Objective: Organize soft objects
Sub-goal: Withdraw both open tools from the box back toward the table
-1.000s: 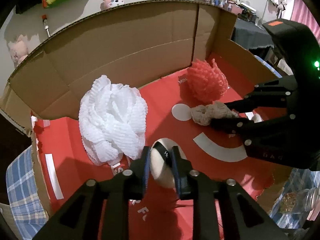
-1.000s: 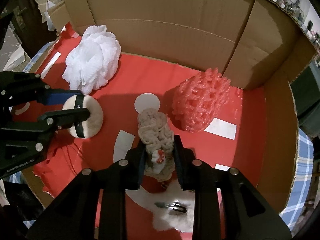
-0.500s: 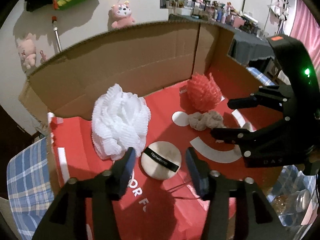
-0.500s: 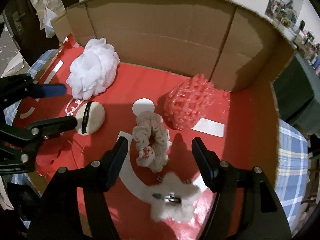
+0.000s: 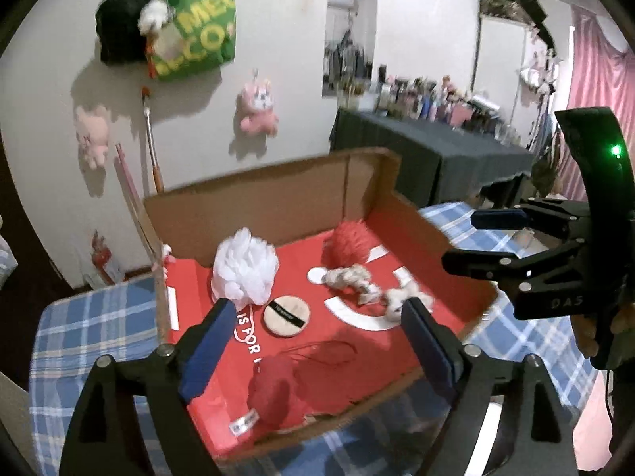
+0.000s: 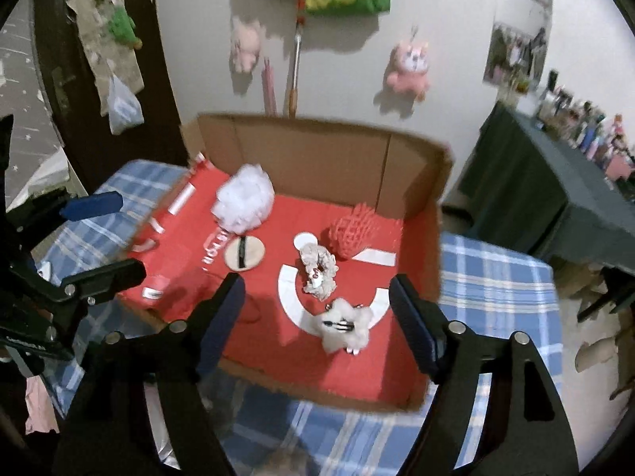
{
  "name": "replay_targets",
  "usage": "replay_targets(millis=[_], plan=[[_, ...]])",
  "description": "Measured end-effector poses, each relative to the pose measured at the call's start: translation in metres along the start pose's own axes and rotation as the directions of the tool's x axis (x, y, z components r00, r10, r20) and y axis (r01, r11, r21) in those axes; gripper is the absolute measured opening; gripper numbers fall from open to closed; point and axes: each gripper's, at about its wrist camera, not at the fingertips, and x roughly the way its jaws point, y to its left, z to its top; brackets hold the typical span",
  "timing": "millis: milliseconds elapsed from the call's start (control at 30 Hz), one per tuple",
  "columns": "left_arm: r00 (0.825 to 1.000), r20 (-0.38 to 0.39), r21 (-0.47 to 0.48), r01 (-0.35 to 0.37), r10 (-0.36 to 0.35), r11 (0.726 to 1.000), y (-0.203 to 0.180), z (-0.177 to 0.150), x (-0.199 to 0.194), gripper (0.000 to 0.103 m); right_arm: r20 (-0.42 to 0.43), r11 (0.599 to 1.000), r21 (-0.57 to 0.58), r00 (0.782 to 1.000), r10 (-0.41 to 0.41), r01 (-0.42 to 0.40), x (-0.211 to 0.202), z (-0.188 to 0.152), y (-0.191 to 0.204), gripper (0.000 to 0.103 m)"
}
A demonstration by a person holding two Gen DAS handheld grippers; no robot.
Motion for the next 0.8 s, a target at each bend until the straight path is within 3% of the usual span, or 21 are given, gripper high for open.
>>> replay_targets(millis=[133, 433, 633, 800], plan=[[0.994, 0.106, 0.010, -0.010, 0.009, 1.000, -0.022, -0.010, -0.047, 0.098, 0.091, 1.000, -0.011, 0.996, -0.006, 0.007, -0.049, -0.019, 0.011, 0.085], [0.960, 0.275, -0.005, -0.045, 0.044, 0.999, -0.056, -0.053, -0.130, 0.103, 0.266, 0.998, -0.036, 0.963, -0.037, 0.048, -0.134, -0.087, 0.046, 0.087], [0.945, 0.319, -0.051, -0.054, 0.067, 0.997, -0.066, -0.096, -0.153, 0.103, 0.353, 0.995, -0.006, 0.932, -0.087, 0.096, -0.163, -0.139, 0.065, 0.091], [0.946, 0.311, -0.081, -0.072, 0.094, 0.994, -0.074, -0.129, -0.156, 0.103, 0.353, 0.995, 0.017, 0.931, -0.097, 0.097, -0.161, -0.173, 0.073, 0.091]])
